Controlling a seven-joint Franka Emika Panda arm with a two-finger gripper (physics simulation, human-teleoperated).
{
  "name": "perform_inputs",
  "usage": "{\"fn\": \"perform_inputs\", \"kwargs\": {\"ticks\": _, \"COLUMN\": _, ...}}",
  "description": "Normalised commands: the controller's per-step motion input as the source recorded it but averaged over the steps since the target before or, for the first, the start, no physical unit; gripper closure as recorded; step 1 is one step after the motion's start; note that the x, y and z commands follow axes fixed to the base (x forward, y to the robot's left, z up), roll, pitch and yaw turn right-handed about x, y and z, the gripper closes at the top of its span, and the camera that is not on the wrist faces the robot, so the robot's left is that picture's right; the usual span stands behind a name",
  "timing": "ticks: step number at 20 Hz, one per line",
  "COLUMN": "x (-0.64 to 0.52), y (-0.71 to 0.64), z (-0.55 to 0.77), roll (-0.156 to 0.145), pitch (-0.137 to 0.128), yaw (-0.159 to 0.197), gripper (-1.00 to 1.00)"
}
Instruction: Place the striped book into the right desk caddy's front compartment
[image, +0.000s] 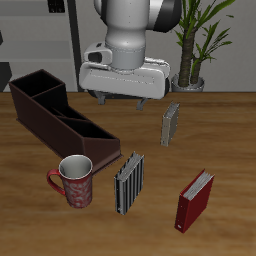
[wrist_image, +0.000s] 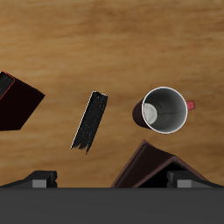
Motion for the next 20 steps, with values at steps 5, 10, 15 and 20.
{"fn": "perform_inputs", "kwargs": {"ticks": 5, "x": 0.17, "y": -0.05, "z": -0.14, "roll": -0.02, "pitch": -0.012, "yaw": -0.077, "gripper": -1.0}}
{"fn": "perform_inputs", "kwargs": {"ticks": 10, "x": 0.18, "y": -0.02, "z": -0.16, "roll": -0.007, "pitch": -0.028, "yaw": -0.067, "gripper": -1.0}}
{"fn": "perform_inputs", "kwargs": {"ticks": 15, "x": 0.18, "y": 0.07, "z": -0.2, "roll": 0.004, "pitch": -0.003, "yaw": -0.011, "gripper": -1.0}}
{"fn": "perform_inputs", "kwargs": {"ticks": 20, "x": 0.12, "y": 0.07, "z": -0.24, "roll": 0.011, "pitch": -0.028, "yaw": -0.008, "gripper": -1.0}}
